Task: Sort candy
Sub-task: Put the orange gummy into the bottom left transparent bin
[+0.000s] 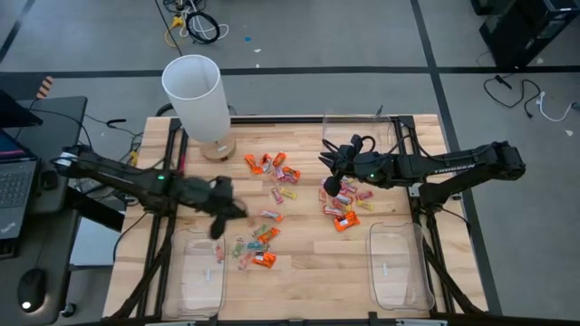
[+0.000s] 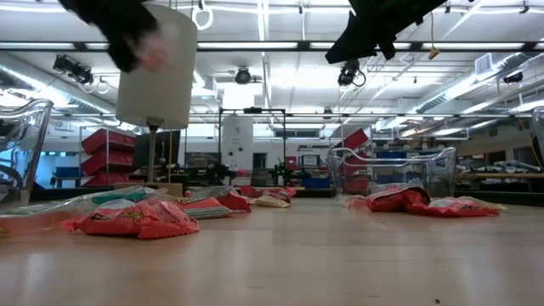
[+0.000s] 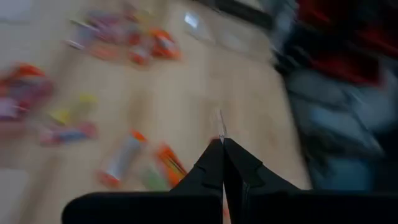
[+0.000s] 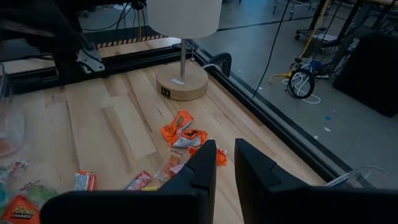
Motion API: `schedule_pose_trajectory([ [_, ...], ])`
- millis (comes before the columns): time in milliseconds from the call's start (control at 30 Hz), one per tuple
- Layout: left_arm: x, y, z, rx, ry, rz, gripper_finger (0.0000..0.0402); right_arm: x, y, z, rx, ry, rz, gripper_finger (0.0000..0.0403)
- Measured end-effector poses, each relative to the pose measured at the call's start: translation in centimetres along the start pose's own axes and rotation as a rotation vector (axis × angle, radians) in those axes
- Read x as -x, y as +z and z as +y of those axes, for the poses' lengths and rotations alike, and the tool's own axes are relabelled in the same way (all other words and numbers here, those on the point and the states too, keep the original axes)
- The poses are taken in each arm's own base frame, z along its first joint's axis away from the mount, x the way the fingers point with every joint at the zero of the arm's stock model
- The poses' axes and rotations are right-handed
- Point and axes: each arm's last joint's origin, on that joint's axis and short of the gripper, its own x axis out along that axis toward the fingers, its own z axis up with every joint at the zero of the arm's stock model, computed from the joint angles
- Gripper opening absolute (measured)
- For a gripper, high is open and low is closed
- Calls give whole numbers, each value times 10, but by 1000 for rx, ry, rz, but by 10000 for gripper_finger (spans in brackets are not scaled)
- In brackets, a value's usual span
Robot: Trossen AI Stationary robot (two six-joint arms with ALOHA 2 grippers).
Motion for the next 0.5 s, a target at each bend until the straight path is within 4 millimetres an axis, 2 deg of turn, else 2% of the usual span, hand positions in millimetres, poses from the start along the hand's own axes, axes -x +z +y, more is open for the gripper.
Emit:
schedule_pose_trajectory([
  [133, 24, -9, -23, -44, -156, 117, 0, 0, 0, 0, 0, 5, 1, 45],
  [267, 36, -24, -37, 7, -246, 248, 0, 0, 0, 0, -1, 15, 3, 45],
  [333, 37, -34, -39, 48, -217, 340, 0, 0, 0, 0, -1, 15, 3, 45],
  [500, 34, -57, -35, 167, -7, 528, 0, 0, 0, 0, 0, 16, 2, 45],
])
